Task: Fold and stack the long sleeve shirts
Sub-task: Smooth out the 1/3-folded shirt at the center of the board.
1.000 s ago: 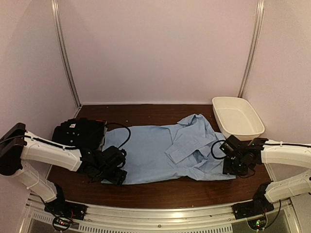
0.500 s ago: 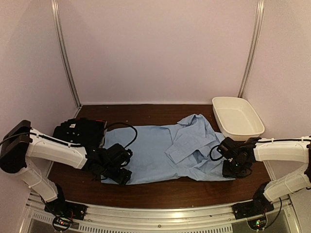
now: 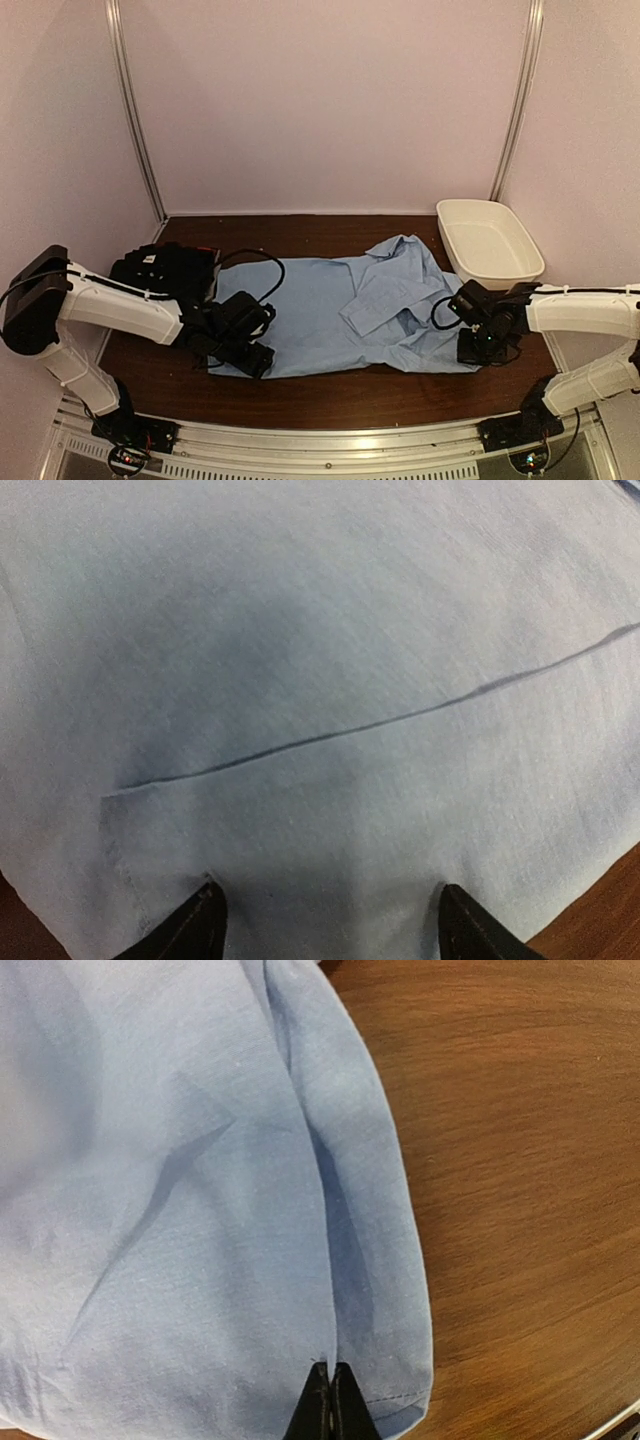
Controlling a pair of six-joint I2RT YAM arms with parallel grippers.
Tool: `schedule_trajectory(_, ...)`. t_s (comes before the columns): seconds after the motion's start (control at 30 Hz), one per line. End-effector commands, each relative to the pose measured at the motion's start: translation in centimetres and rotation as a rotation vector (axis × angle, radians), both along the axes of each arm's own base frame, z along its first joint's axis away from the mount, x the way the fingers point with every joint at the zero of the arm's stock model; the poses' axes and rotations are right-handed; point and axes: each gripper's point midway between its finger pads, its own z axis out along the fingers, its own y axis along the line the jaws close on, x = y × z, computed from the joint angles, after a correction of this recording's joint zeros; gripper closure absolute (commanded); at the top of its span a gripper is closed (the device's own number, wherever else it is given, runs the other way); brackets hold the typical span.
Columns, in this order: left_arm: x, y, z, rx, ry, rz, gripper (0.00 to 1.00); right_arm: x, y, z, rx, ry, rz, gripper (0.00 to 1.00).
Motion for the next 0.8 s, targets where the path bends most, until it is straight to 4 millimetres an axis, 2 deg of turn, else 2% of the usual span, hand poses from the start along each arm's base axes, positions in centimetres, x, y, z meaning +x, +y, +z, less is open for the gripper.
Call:
schedule_trajectory(0.0,-0.8,2.1,-1.7,0.037,0.056,0.033,0.26,0.7,-0.4,1.0,-0.038,-0.020,-0.005,1.00)
schedule_trajectory(0.3,-2.2,4.7,-3.1,0.072,0.100,0.089,0.26,1.3,-1.7,2.1,-0.159,0.000,-0.009,1.00)
schedule_trajectory(0.5,-3.2,5.8,-3.4,0.080,0.118,0.097,0.26,0.7,-4.2,3.4,-0.310,0.034,-0.046,1.00)
schedule_trajectory(0.77,-3.0,4.9,-2.2,0.028,0.090,0.058,0.25,0.5,-4.9,4.3,-0.328,0.016,-0.059,1.00)
